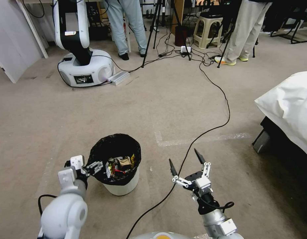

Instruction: Pick up the trash bin, then pick up the garbage from the floor and place it into the trash bin.

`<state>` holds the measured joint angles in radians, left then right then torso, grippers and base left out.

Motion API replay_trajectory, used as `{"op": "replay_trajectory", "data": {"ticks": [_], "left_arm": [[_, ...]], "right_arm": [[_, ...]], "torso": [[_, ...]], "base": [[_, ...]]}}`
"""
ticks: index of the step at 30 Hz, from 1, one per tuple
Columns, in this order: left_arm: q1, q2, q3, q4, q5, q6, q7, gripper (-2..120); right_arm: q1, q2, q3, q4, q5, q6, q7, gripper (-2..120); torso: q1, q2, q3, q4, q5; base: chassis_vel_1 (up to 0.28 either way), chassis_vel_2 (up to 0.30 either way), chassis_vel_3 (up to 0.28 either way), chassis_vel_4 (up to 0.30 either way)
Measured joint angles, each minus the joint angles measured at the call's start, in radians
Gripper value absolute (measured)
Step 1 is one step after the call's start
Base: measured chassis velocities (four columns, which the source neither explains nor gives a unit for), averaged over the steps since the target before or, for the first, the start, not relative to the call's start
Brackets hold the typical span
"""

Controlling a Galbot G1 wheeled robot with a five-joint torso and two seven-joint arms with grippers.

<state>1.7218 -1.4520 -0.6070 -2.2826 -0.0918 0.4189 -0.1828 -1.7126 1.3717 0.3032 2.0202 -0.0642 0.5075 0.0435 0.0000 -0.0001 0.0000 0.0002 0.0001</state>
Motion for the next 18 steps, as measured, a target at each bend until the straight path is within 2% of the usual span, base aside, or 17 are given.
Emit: {"op": "replay_trajectory", "data": {"ticks": [1,2,3,4,5,6,9,13,18], "left_arm": [[0.025,-0.005,0.005,-0.004,0.037,-0.053,0.022,99],[0.025,-0.005,0.005,-0.004,0.037,-0.053,0.022,99],[0.073,-0.016,0.018,-0.011,0.096,-0.140,0.050,97],[0.104,-0.024,0.026,-0.017,0.126,-0.189,0.061,97],[0.125,-0.027,0.031,-0.019,0.148,-0.224,0.067,97],[0.125,-0.027,0.031,-0.019,0.148,-0.224,0.067,97],[0.158,-0.037,0.037,-0.014,0.204,-0.325,0.078,100],[0.165,-0.044,0.041,0.000,0.213,-0.374,0.079,100],[0.163,-0.049,0.045,0.017,0.215,-0.398,0.057,100]], "right_arm": [[-0.001,0.005,0.004,0.003,-0.002,-0.001,0.009,100],[-0.001,0.005,0.004,0.003,-0.002,-0.001,0.009,100],[-0.005,0.013,0.011,0.008,-0.007,-0.001,0.022,100],[-0.007,0.019,0.017,0.011,-0.012,0.001,0.028,100],[-0.009,0.024,0.021,0.013,-0.016,0.002,0.030,100],[-0.009,0.024,0.021,0.013,-0.016,0.002,0.030,100],[-0.013,0.033,0.025,0.018,-0.027,0.004,0.039,100],[-0.010,0.041,0.025,0.018,-0.028,0.003,0.043,100],[-0.005,0.043,0.026,0.017,-0.031,-0.006,0.049,100]], "torso": [[0.000,0.000,0.000,-0.0001,0.0000],[0.000,0.000,0.000,-0.0001,0.0000],[0.000,0.000,0.000,-0.0001,0.0000],[0.000,0.000,0.000,0.0000,-0.0002],[0.000,0.000,0.000,0.0000,0.0000],[0.000,0.000,0.000,0.0000,0.0000],[0.000,0.000,0.000,-0.0003,0.0000],[0.000,0.000,0.000,-0.0002,-0.0001],[0.000,0.000,0.000,-0.0002,-0.0002]], "base": [[0.000,0.000,0.000,0.000],[0.000,0.000,0.000,0.000],[0.000,0.000,0.000,0.000],[0.000,0.000,0.000,0.000],[0.000,0.000,0.000,0.000],[0.000,0.000,0.000,0.000],[0.000,0.000,0.000,0.000],[0.000,0.000,0.000,0.000],[0.000,0.000,0.000,0.000]]}}
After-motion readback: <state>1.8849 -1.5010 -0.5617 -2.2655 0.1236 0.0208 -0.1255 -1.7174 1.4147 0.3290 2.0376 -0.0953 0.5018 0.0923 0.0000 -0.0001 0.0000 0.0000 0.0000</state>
